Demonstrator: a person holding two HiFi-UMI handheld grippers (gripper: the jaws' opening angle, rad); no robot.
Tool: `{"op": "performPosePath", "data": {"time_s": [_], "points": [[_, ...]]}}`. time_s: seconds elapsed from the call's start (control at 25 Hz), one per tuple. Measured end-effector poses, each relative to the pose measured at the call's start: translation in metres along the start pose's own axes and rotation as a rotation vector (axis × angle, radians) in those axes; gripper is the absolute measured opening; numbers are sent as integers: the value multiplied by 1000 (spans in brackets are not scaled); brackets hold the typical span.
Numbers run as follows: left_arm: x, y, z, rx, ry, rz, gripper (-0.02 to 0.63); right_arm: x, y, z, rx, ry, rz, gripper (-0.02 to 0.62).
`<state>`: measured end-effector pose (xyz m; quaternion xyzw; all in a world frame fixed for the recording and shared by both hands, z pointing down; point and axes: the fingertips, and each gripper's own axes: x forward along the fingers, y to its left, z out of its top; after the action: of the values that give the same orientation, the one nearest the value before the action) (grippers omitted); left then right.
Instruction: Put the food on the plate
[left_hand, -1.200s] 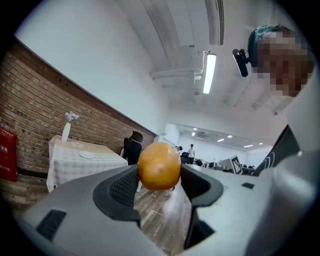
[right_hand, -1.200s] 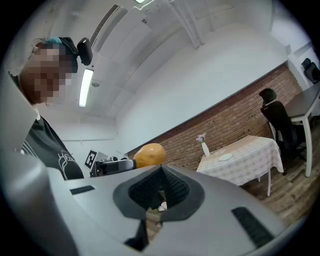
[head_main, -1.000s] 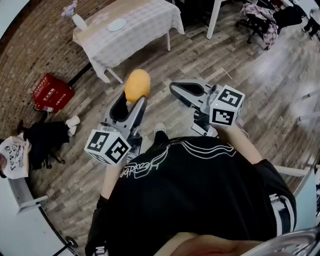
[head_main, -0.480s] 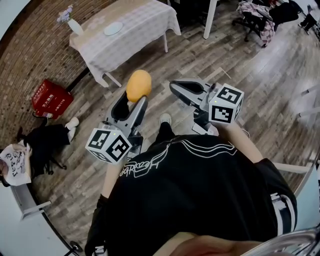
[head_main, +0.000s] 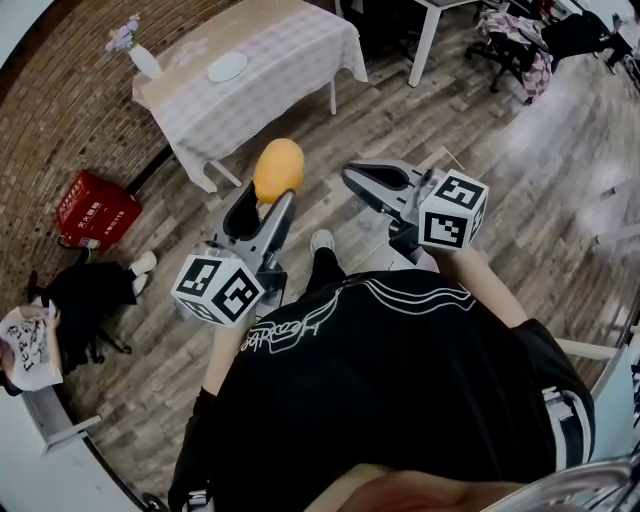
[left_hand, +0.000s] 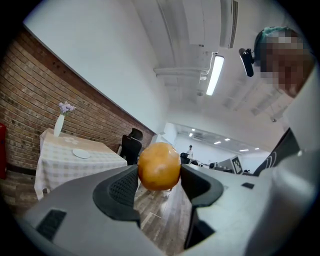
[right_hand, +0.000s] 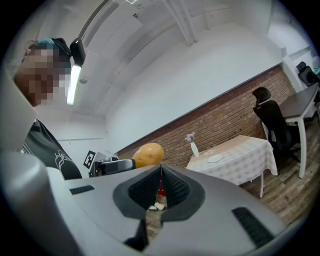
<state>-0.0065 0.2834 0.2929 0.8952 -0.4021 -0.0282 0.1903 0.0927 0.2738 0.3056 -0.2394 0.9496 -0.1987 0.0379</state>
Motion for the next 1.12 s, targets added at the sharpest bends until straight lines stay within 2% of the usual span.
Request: {"op": "performPosePath", "data": {"time_s": [0.2, 0.72, 0.88, 1.12], "points": [[34, 60, 22, -22, 15, -1, 264, 53, -48, 17, 15, 18, -14, -3], [152, 248, 115, -29, 42, -13, 264, 221, -198, 93, 49, 34, -58, -3], [170, 275, 115, -20, 31, -13, 264, 234, -220, 90, 42, 25, -73, -3], [179, 291, 107, -13, 26, -2, 264, 236, -234, 74, 49, 32, -81, -3]]}}
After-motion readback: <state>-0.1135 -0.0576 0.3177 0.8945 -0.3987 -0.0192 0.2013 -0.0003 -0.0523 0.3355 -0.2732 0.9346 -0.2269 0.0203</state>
